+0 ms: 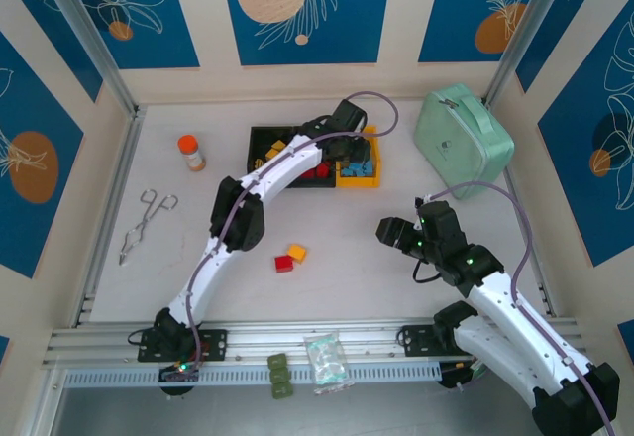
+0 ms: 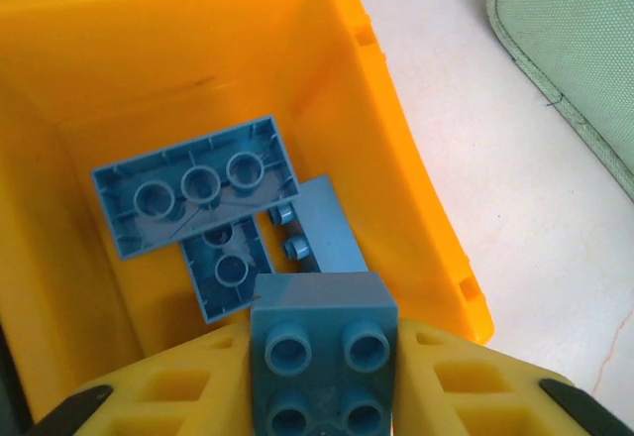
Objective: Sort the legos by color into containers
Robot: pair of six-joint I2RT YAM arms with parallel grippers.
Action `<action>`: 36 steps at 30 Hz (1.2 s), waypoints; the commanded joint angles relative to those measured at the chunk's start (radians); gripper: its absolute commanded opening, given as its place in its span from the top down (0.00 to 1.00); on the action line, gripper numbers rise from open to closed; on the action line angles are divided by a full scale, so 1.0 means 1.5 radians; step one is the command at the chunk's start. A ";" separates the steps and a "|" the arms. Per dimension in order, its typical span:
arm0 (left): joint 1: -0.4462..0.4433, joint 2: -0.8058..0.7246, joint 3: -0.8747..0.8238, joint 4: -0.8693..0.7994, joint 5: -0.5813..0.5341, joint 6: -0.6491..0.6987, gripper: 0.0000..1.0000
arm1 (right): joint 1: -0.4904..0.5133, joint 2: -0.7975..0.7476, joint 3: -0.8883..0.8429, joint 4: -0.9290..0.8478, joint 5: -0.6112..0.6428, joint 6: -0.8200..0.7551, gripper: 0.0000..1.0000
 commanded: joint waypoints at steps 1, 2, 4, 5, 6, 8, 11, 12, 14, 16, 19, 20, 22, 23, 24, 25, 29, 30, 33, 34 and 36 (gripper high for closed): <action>-0.005 0.003 0.031 -0.025 -0.004 0.020 0.53 | -0.003 -0.007 -0.007 -0.011 -0.019 0.011 0.27; -0.004 0.001 0.031 -0.027 -0.003 0.022 0.49 | -0.003 -0.007 -0.009 -0.010 -0.020 0.012 0.27; -0.004 -0.008 0.029 -0.032 -0.003 0.025 0.46 | -0.003 -0.006 -0.015 -0.008 -0.024 0.016 0.27; -0.004 -0.014 0.026 -0.033 -0.003 0.027 0.45 | -0.003 -0.006 -0.018 -0.006 -0.026 0.017 0.27; -0.004 -0.023 0.021 -0.035 -0.002 0.027 0.44 | -0.003 -0.006 -0.021 -0.004 -0.029 0.018 0.27; -0.005 -0.048 -0.001 -0.031 0.004 0.028 0.43 | -0.003 -0.006 -0.025 -0.001 -0.037 0.016 0.27; -0.009 -0.102 -0.061 -0.011 0.011 0.032 0.41 | -0.001 -0.007 -0.025 0.001 -0.046 0.008 0.27; -0.010 -0.126 -0.089 -0.004 0.012 0.034 0.41 | -0.002 -0.008 -0.024 0.000 -0.049 0.004 0.27; -0.012 -0.172 -0.146 0.012 0.013 0.036 0.39 | -0.001 -0.008 -0.022 0.000 -0.054 -0.001 0.27; -0.013 -0.223 -0.220 0.030 0.013 0.036 0.39 | -0.001 -0.008 -0.021 0.003 -0.060 -0.004 0.27; -0.013 -0.304 -0.336 0.063 0.008 0.034 0.39 | 0.003 -0.007 -0.026 0.020 -0.081 -0.008 0.27; -0.013 -0.328 -0.373 0.075 0.005 0.033 0.39 | 0.007 -0.005 -0.026 0.029 -0.093 -0.008 0.27; -0.013 -0.384 -0.451 0.094 0.000 0.044 0.39 | 0.027 0.001 -0.025 0.046 -0.108 -0.012 0.27; -0.014 -0.406 -0.478 0.093 -0.003 0.050 0.38 | 0.041 0.005 -0.024 0.051 -0.108 -0.016 0.27; -0.013 -0.429 -0.506 0.090 -0.004 0.057 0.38 | 0.055 0.009 -0.020 0.055 -0.107 -0.022 0.27; -0.014 -0.451 -0.538 0.086 -0.003 0.065 0.38 | 0.069 0.014 -0.018 0.059 -0.107 -0.028 0.27; -0.013 -0.529 -0.641 0.062 0.011 0.087 0.37 | 0.098 0.031 -0.013 0.080 -0.136 -0.048 0.27; -0.013 -0.545 -0.664 0.049 0.022 0.095 0.36 | 0.101 0.035 -0.013 0.081 -0.147 -0.052 0.27; -0.013 -0.584 -0.713 -0.002 0.026 0.115 0.36 | 0.107 0.045 -0.008 0.075 -0.171 -0.065 0.27; -0.012 -0.599 -0.730 -0.015 0.022 0.119 0.36 | 0.109 0.047 -0.007 0.071 -0.178 -0.068 0.27; -0.011 -0.622 -0.762 -0.032 0.024 0.125 0.34 | 0.119 0.052 -0.003 0.060 -0.190 -0.076 0.27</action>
